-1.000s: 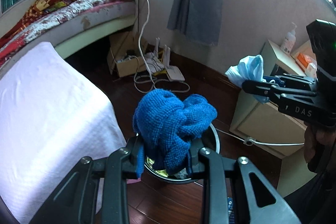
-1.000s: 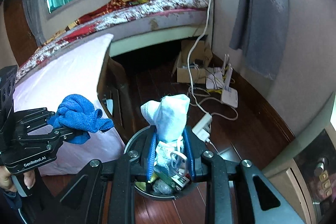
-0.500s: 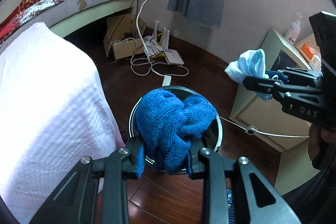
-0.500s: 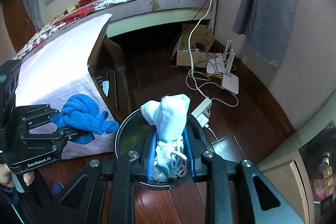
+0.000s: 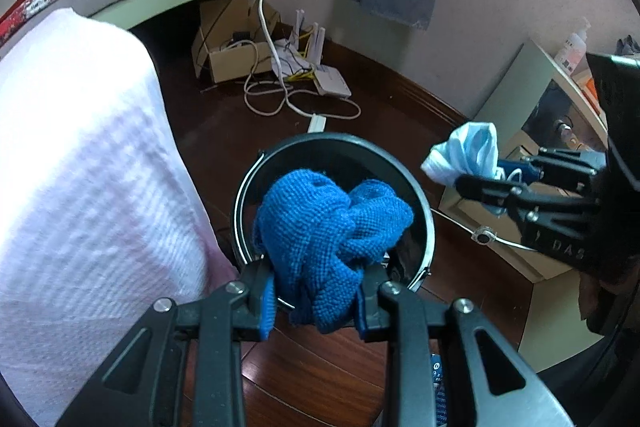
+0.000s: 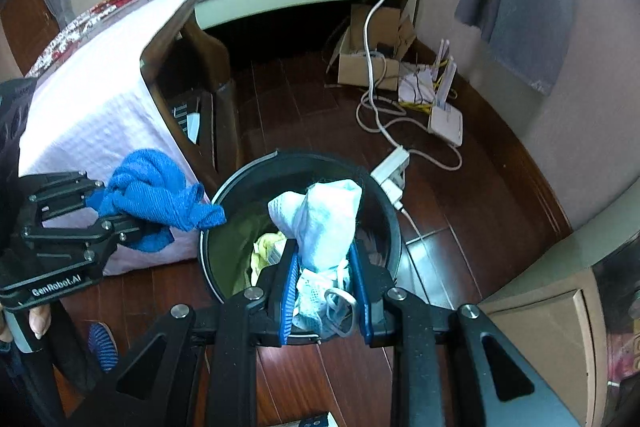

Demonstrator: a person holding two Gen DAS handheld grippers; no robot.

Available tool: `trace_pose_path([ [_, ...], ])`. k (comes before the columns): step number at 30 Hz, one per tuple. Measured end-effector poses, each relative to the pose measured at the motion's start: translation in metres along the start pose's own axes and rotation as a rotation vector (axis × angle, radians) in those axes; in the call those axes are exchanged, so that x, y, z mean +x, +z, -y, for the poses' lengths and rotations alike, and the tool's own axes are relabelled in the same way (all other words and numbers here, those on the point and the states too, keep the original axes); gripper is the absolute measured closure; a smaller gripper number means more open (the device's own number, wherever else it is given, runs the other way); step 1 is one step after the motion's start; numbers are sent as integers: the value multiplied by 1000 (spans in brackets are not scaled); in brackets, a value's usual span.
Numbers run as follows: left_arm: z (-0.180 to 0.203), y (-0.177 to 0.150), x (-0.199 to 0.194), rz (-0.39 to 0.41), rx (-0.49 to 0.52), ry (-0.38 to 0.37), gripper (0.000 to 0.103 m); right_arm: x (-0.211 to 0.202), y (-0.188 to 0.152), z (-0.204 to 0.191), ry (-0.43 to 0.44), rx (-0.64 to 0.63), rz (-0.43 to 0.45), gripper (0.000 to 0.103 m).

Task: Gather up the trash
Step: 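Carry the blue sock and white sock over the black bin, then open both tools to drop the socks into the bin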

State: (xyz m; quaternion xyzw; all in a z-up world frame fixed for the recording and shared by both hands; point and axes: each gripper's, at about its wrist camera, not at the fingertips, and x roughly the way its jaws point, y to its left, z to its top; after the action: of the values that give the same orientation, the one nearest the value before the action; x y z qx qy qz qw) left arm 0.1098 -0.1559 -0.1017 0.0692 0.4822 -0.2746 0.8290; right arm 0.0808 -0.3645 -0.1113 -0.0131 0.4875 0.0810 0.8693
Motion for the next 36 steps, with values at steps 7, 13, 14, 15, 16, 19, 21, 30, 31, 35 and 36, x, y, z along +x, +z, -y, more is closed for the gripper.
trace_pose_path([
  [7,-3,1,17,-34,-2,-12,72,24,-5,0,16,23,-38,76],
  [13,-11,-1,33,-65,-24,-24,72,40,-5,0,14,24,-66,76],
  [14,-12,-1,37,-72,-29,-26,72,42,-5,1,14,27,-67,76],
  [15,-13,-2,40,-76,-31,-27,72,44,-5,2,17,33,-68,76],
  [16,-13,-2,43,-81,-33,-26,71,47,-4,3,19,37,-69,76],
  [19,-16,-2,50,-86,-38,-28,69,59,-4,3,22,35,-79,76],
  [21,-19,-3,54,-93,-48,-34,69,68,-3,1,20,25,-89,76],
  [30,-18,-5,66,-114,-55,-38,69,88,-2,-4,26,-7,-118,76],
  [31,-20,-6,65,-115,-56,-38,68,89,-1,-5,26,-11,-119,76],
  [35,-22,-10,65,-96,-65,1,27,90,-1,-10,-34,-71,-99,56],
  [36,-24,-12,63,-79,-66,36,12,91,-1,-9,-75,-77,-93,35],
])
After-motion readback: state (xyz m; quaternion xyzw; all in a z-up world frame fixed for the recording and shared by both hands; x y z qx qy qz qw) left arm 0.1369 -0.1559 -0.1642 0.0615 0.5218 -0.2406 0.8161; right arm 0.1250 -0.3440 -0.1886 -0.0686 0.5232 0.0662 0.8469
